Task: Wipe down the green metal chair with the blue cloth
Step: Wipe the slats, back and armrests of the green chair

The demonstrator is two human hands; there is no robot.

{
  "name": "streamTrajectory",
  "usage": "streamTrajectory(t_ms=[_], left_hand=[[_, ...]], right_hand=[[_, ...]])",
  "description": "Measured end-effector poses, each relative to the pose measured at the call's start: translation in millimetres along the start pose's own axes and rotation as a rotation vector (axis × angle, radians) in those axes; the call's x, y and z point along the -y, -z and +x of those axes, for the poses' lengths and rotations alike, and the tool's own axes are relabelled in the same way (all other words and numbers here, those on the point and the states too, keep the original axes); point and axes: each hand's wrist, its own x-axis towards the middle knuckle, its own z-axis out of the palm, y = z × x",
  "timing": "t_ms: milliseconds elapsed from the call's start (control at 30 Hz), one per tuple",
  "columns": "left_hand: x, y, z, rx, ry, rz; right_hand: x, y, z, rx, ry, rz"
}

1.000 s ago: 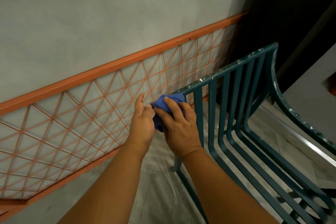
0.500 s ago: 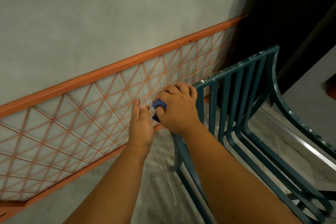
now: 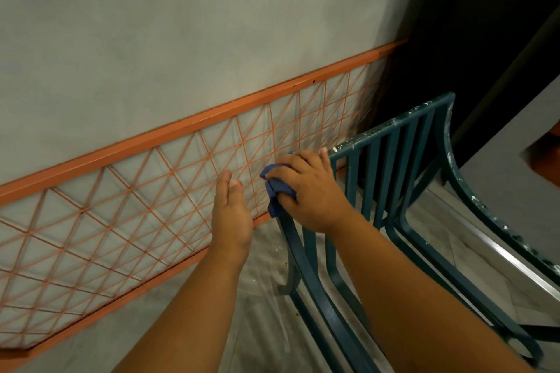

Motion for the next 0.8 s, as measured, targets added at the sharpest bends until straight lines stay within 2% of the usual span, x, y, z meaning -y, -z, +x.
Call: streamTrajectory(t_ms=[100,167,300,367,533,600,700,733,800], left_hand=[[-4.1,-3.1,-0.8,-0.003,-0.016,0.006],[-5.8,-4.0,0.8,-0.015,-0.015,-0.007],[-11.8,-7.6,3.4,-0.038,-0.002,-0.043],[-16.5,-9.2,4.3,-0.037,-0.003,-0.049],[-19.0,-9.8,10.6,-0.028,-0.007,-0.006],[-19.9,-10.4,12.8,-0.025,-0.005,-0.012],[-21.5,-10.0,18.8,-0.026,-0.021,0.008],[-22.5,-9.5,20.6,-0.019,-0.02,0.009],[-24.0,-9.7,23.2,0.012,-0.018,0.011]], right_hand=[[-6.6,10.2,12.2,0.027,-0.194,0.019],[6.2,10.0,16.5,0.045,-0.217,0.014],[25.2,-10.2,-0.5,0.03,0.072,-0.103],[25.1,-14.8,-4.2,0.019,0.15,-0.219],[29.6,-14.0,8.8,0.132,0.362,-0.427],[23.6,-10.4,14.2,0.107,0.269,-0.331],[26.1,-7.2,11.8,0.012,-0.029,-0.076],[31.4,-8.8,8.3,0.0,-0.079,-0.042],[38.7,-17.7,-2.9,-0.003,-0.063,-0.008]])
